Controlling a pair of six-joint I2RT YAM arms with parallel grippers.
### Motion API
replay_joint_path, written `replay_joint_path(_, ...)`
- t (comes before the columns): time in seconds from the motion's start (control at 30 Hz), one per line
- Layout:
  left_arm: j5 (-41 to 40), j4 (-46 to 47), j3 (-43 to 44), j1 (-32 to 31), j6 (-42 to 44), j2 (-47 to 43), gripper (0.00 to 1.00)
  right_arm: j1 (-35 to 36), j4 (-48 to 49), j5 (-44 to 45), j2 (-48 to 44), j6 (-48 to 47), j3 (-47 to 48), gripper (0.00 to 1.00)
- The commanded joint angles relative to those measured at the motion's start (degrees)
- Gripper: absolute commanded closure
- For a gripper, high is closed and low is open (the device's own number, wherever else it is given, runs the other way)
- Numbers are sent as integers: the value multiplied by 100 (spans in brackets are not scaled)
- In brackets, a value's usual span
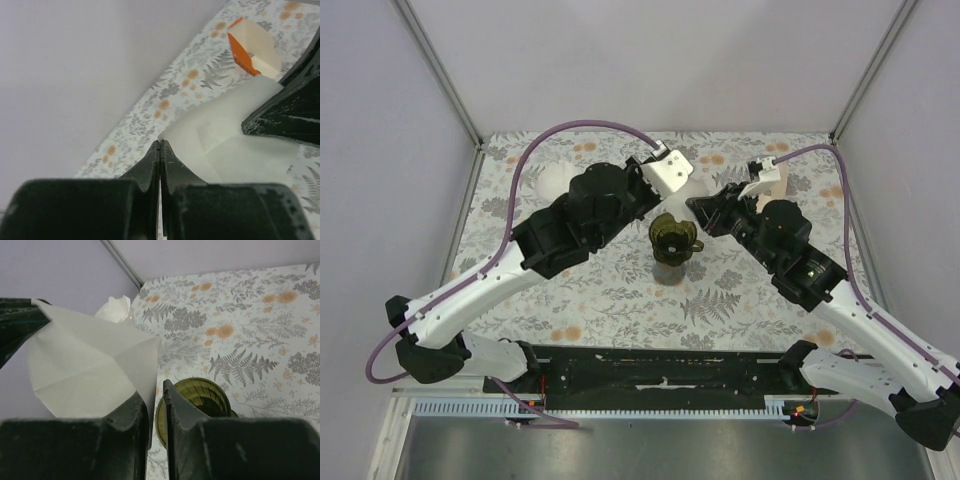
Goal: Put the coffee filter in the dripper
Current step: Place the coffee filter in the coffee dripper.
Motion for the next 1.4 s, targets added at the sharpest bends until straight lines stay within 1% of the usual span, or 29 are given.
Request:
replay_joint_path(0.0, 1080, -1033, 405, 234, -1382, 205, 98, -50, -969, -628, -3, -463, 287, 70)
replay_joint_path(0.03, 1221, -1191, 422, 304, -1549, 284, 98, -50, -1136, -646, -12, -507, 348, 60)
replay_joint_path(0.07, 1396, -1315, 431, 418, -1698, 337, 98, -50, -1321, -655, -38, -560, 375, 52)
replay_joint_path(0.1, 1520, -1412, 388, 532, -1822, 390, 98, -50, -1418, -655, -116, -682, 384, 48)
replay_joint_path(0.17, 1774, -1509, 308, 822, -2024, 478, 98, -50, -1612, -603, -274, -946, 445, 44)
replay_joint_path(0.23, 1951, -1466, 194, 964, -2052, 522, 98, -67, -1814, -576, -424, -1305, 585, 40)
replay_joint_path(0.4, 2399, -1254, 9, 990, -2165, 601, 98, -58, -2236, -944, -443, -2080, 1305, 39)
replay_joint_path(0.43, 2461, -1254, 18, 982, -2244, 619, 98, -58, -2263, -945, -382, -2133, 1420, 42)
replay_joint_path(0.47, 2522, -1272, 61, 982, -2349, 662, 98, -58, -2263, -1241, -303, -2142, 1508, 46)
replay_joint_path(0.57, 2838, -1430, 298, 982, -2692, 716, 98, -58, -2272, -1752, 40, -1923, 1684, 62)
replay_joint_path(0.6, 2926, -1482, 360, 990, -2771, 716, 98, -58, -2298, -1823, 163, -1853, 1720, 69)
replay_joint_path(0.63, 2971, -1500, 369, 999, -2972, 716, 98, -50, -2333, -1798, 260, -1774, 1720, 74)
replay_joint_path(0.73, 3260, -1518, 352, 1139, -3377, 689, 98, -41, -2316, -1762, 357, -1703, 1641, 83)
replay_joint_path(0.83, 3559, -1562, 641, 1210, -3598, 751, 98, -58, -2395, -1921, 454, -1799, 1667, 89)
replay_joint_path(0.9, 3543, -1623, 904, 1219, -3642, 786, 98, -50, -2430, -1929, 498, -1843, 1685, 92)
replay_joint_path(1.03, 3717, -1764, 1064, 1228, -3774, 795, 98, -50, -2553, -1903, 603, -1896, 1746, 95)
replay_joint_path(1.17, 3815, -1703, 713, 1289, -3932, 760, 98, -50, -2719, -1667, 840, -2054, 1808, 95)
replay_joint_path(1.23, 3911, -1668, 520, 1438, -4002, 768, 98, -50, -2834, -1517, 1007, -2247, 1808, 95)
replay_joint_path(1.37, 4201, -1431, 168, 1754, -4090, 803, 98, -50, -2904, -1595, 1376, -2651, 1825, 95)
